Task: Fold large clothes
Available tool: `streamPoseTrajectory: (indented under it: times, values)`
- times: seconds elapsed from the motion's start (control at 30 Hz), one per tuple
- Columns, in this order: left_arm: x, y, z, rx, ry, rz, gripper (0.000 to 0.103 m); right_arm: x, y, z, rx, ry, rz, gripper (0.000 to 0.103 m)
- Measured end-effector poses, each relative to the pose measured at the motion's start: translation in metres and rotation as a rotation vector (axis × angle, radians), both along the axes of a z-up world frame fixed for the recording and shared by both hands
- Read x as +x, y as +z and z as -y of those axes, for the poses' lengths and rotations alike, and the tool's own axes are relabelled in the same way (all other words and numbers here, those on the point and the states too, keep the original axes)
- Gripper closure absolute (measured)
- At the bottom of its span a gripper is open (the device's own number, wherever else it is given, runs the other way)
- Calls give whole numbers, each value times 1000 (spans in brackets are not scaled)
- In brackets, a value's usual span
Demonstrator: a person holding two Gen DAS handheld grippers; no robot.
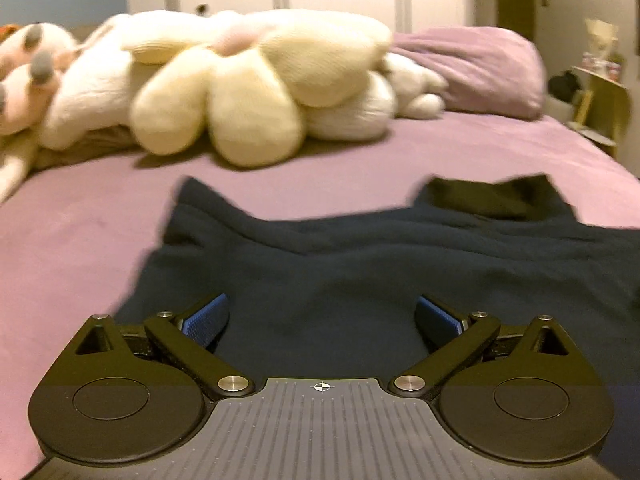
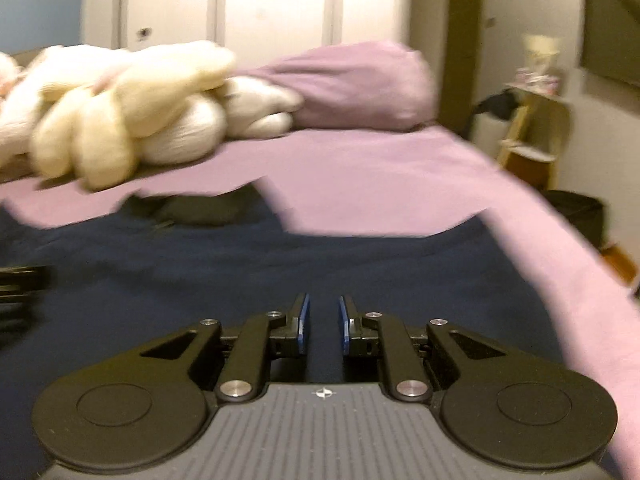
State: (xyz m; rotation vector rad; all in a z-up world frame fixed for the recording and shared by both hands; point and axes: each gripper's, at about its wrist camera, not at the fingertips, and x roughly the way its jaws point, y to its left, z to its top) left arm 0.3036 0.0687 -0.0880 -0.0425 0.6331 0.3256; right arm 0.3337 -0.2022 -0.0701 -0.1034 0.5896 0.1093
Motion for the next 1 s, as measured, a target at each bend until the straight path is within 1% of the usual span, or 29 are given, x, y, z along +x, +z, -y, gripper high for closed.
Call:
streamPoseTrajectory:
  times: [0.1, 0.17, 0.2, 0.27, 0.37, 0.5, 0.6, 0.67, 0.7, 0.73, 0.8, 0.83, 0.87, 0.9, 0.93, 1.0]
  values:
    - [2, 1, -24, -15, 68, 0, 0, 18, -1, 36, -4, -102, -19, 87]
    - [3, -2, -32, 4, 89, -10, 0, 22, -11, 56, 23, -127, -38, 87]
    - [4, -4, -34, 1, 88, -15, 0, 21, -18, 63, 51, -123, -40, 87]
    - [5, -12, -41, -50, 84, -19, 0, 18, -26, 67, 77, -122, -23, 87]
    - [5, -18, -46, -78, 83, 0, 0, 18, -35, 65, 74, -119, -10, 86]
    - [2, -29, -62, -175, 102, 38, 0, 21, -40, 71, 120, -112, -10, 86]
    - [4, -25, -62, -179, 106, 24, 0, 23, -36, 70, 103, -113, -14, 86]
    - [2, -18, -64, -195, 99, 0, 0, 24, -30, 67, 83, -114, -26, 86]
    - [-2, -13, -66, -207, 88, -15, 0, 23, -27, 66, 71, -114, -37, 85]
    - [-13, -8, -67, -201, 74, -26, 0, 22, -23, 65, 61, -112, -54, 85]
    - [-36, -1, -71, -168, 64, -43, 0, 13, -10, 63, 50, -113, -81, 85]
    - [-53, 3, -76, -164, 52, -50, 0, 1, -1, 63, 78, -93, -78, 85]
    - [-68, 5, -83, -177, 40, -48, 0, -12, 6, 63, 123, -67, -74, 85]
    - [-85, 7, -90, -203, 37, -49, 0, -27, 12, 62, 175, -41, -70, 85]
    - [-101, 6, -99, -248, 33, -59, 0, -44, 16, 59, 225, -8, -70, 84]
    - [-122, 0, -113, -378, 21, -92, 0, -69, 16, 46, 280, 53, -82, 84]
